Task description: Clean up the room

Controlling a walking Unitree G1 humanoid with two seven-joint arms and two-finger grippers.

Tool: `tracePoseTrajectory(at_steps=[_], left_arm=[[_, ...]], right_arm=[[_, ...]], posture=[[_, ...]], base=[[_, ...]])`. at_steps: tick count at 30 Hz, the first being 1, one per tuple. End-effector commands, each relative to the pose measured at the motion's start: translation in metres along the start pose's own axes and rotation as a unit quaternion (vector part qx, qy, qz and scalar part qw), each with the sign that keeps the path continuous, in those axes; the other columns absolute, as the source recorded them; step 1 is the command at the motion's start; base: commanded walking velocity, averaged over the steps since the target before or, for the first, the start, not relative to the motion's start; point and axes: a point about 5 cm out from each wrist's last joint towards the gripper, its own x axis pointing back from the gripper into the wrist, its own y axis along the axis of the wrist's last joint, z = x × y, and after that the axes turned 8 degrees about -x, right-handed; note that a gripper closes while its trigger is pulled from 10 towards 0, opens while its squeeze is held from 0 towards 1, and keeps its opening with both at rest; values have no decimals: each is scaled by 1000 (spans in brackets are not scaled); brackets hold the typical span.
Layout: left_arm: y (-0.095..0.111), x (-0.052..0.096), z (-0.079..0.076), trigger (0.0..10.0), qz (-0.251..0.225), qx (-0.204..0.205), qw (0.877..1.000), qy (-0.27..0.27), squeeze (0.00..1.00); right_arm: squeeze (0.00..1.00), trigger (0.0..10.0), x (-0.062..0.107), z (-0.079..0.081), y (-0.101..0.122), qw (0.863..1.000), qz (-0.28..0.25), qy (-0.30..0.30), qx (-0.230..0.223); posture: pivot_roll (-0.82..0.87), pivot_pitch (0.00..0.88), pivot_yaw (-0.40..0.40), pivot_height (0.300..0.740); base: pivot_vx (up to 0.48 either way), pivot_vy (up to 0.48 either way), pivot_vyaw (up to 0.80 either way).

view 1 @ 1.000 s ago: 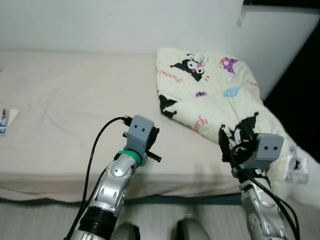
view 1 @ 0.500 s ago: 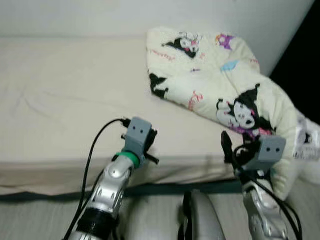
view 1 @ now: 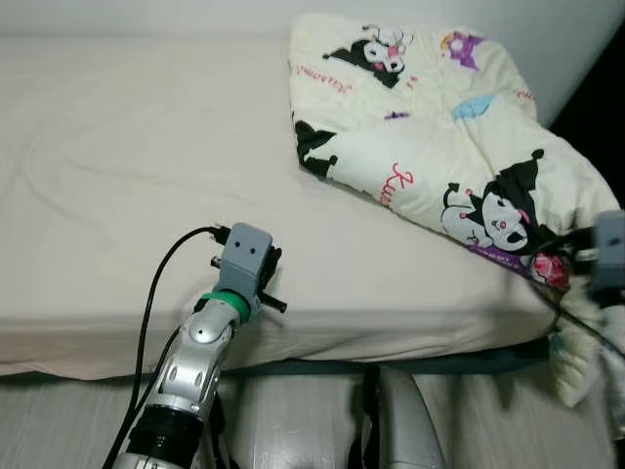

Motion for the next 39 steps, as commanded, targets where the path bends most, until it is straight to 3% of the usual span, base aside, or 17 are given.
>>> tracePoseTrajectory(at_steps=[1, 4, 6, 8, 10, 14, 17, 18, 20, 21, 23, 25, 28, 32, 35, 36, 39], left_arm=[[-6, 0, -3, 10000, 16, 2, 1000, -7, 0], [-4, -1, -3, 10000, 15, 2, 1000, -9, 0], [0, -5, 2, 10000, 13, -3, 1000, -8, 0], [1, -6, 5, 10000, 12, -5, 1000, -7, 0], [2, -8, 12, 10000, 14, -11, 1000, -2, 0], [3, -9, 17, 10000, 16, -17, 1000, -1, 0], [5, -9, 22, 10000, 15, -24, 1000, 0, 0], [6, -8, 25, 10000, 15, -27, 1000, 3, 0], [6, -8, 27, 10000, 15, -29, 999, 6, 0], [6, -5, 31, 10000, 16, -32, 999, 12, 0], [6, -5, 31, 10000, 16, -32, 999, 12, 0], [4, -1, 32, 10000, 19, -33, 999, 14, 0], [4, -1, 31, 10000, 20, -34, 999, 10, 0], [4, -2, 29, 10000, 20, -36, 999, 4, 0], [7, -1, 33, 10000, 17, -40, 999, 5, 0], [7, -1, 33, 10000, 17, -40, 999, 5, 0], [5, 2, 37, 10000, 23, -41, 999, 10, 0]], right_arm=[[0, 10000, 5, -29, -14, 997, 40, -59, -17], [0, 10000, 7, -44, -22, 993, 60, -91, -39], [0, 10000, 16, -68, -50, 981, 108, -139, -87], [0, 10000, 20, -74, -58, 977, 122, -152, -91], [0, 10000, 26, -83, -80, 963, 162, -169, -133], [0, 10000, 22, -78, -88, 958, 176, -145, -175], [24, 10000, 9, -59, -90, 954, 188, -96, -213], [1000, 10000, 0, -47, -87, 951, 188, -67, -236], [1000, 10000, -5, -39, -85, 949, 188, -49, -250], [1000, 10000, -16, -26, -74, 953, 166, -17, -254], [1000, 10000, -16, -26, -74, 953, 166, -17, -254], [1000, 10000, -29, -17, -55, 964, 116, 16, -239], [1000, 10000, -35, -16, -47, 966, 98, 20, -237], [1000, 10000, -34, -17, -56, 964, 120, 18, -239], [1000, 10000, -18, -27, -83, 964, 198, -30, -177], [1000, 10000, -18, -27, -83, 964, 198, -30, -177], [1000, 10000, -11, -45, -90, 968, 215, -63, -116]], posture=[[-125, 223, 33, 555], [-121, 233, 36, 555], [-116, 254, 46, 555], [-116, 254, 46, 555], [-108, 287, 68, 555], [-101, 296, 76, 555], [-71, 304, 84, 555], [-54, 305, 82, 555], [-54, 305, 82, 555], [-33, 305, 79, 555], [-33, 305, 79, 555], [-29, 311, 83, 555], [-31, 315, 87, 555], [-31, 315, 87, 555], [-5, 324, 93, 555], [-5, 324, 93, 555], [-5, 324, 97, 555]], base=[[0, 0, 0], [0, 0, 0], [0, 0, 0], [0, 0, 0], [0, 0, 0], [0, 0, 0], [0, 0, 0], [0, 0, 0], [0, 0, 0], [0, 0, 0], [0, 0, 0], [0, 0, 0], [0, 0, 0], [0, 0, 0], [0, 0, 0], [0, 0, 0], [0, 0, 0]])
